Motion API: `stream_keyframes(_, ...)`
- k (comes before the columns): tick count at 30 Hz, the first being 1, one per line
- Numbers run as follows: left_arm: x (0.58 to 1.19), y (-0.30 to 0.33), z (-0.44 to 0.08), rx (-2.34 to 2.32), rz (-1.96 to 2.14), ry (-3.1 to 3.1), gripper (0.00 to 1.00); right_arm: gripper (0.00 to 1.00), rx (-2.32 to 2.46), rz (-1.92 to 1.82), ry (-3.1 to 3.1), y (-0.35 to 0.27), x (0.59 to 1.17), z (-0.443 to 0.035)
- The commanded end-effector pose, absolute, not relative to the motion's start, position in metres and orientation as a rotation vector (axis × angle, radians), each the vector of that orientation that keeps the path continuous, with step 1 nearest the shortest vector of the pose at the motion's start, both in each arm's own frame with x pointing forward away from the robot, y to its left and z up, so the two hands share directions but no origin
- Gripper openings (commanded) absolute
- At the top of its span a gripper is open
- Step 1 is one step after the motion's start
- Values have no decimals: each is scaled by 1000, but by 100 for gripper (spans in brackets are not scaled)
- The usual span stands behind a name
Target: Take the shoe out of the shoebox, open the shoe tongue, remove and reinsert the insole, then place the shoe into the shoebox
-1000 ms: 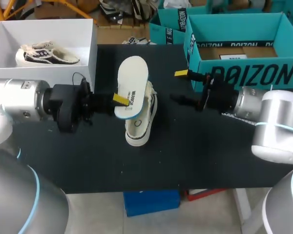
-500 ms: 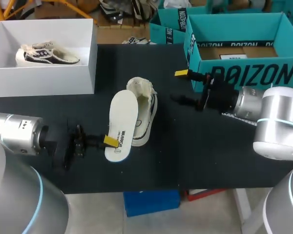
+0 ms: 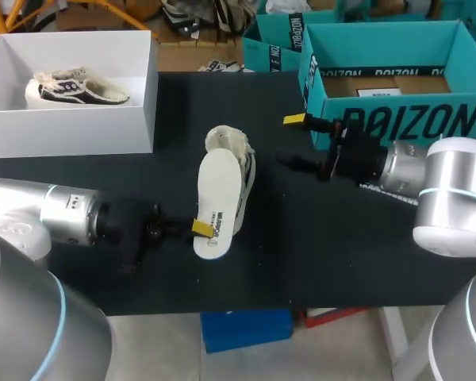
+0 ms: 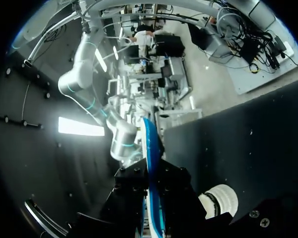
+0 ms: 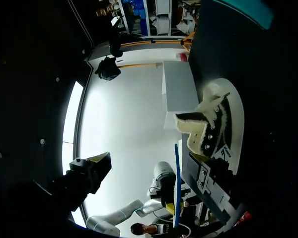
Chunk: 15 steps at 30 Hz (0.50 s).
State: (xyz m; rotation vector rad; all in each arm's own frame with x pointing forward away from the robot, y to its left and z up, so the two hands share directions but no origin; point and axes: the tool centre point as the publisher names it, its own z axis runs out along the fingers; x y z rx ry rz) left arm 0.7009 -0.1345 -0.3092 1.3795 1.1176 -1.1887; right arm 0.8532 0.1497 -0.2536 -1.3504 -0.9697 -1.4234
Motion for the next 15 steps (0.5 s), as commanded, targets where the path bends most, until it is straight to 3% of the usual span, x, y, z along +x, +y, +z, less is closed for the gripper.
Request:
stream_keyframes(1, 734, -151, -317, 1382, -1193, 1091, 0, 100, -1353, -1424, -969, 151, 853, -254)
stream_keyframes(15, 774, -166, -301, 1419, -1102, 1025, 0, 100, -1353, -1424, -969, 151, 853, -254)
